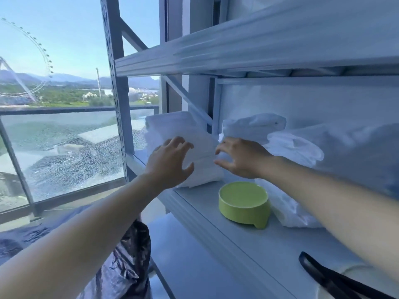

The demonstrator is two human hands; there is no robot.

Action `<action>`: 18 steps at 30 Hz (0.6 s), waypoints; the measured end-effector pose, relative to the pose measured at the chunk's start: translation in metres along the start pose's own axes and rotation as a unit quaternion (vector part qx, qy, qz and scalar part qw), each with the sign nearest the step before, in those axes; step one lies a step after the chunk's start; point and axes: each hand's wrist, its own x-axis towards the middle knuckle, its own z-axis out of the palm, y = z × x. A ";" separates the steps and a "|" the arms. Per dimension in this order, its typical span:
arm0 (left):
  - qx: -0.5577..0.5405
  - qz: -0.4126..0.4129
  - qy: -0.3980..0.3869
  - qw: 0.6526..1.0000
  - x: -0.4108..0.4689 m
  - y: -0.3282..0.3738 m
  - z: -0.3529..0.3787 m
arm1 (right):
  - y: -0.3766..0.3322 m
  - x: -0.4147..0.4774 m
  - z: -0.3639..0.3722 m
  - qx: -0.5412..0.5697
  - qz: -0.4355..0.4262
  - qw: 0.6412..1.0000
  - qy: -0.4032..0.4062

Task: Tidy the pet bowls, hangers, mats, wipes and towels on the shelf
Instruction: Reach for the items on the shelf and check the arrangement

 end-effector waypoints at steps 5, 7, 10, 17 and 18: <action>0.006 -0.007 -0.015 1.000 0.032 -0.031 0.025 | -0.004 0.046 0.033 0.003 0.003 1.000 0.002; -0.005 -0.009 -0.017 1.000 0.045 -0.041 0.035 | -0.002 0.061 0.043 0.015 0.012 1.000 0.014; -0.018 0.012 -0.023 1.000 0.058 -0.054 0.047 | 0.004 0.078 0.054 0.046 0.043 0.998 0.009; -0.049 0.083 0.006 0.995 0.068 -0.079 0.067 | 0.018 0.100 0.080 0.113 0.056 0.992 0.029; -0.056 0.090 0.008 0.994 0.069 -0.084 0.069 | 0.018 0.102 0.083 0.126 0.057 0.990 0.034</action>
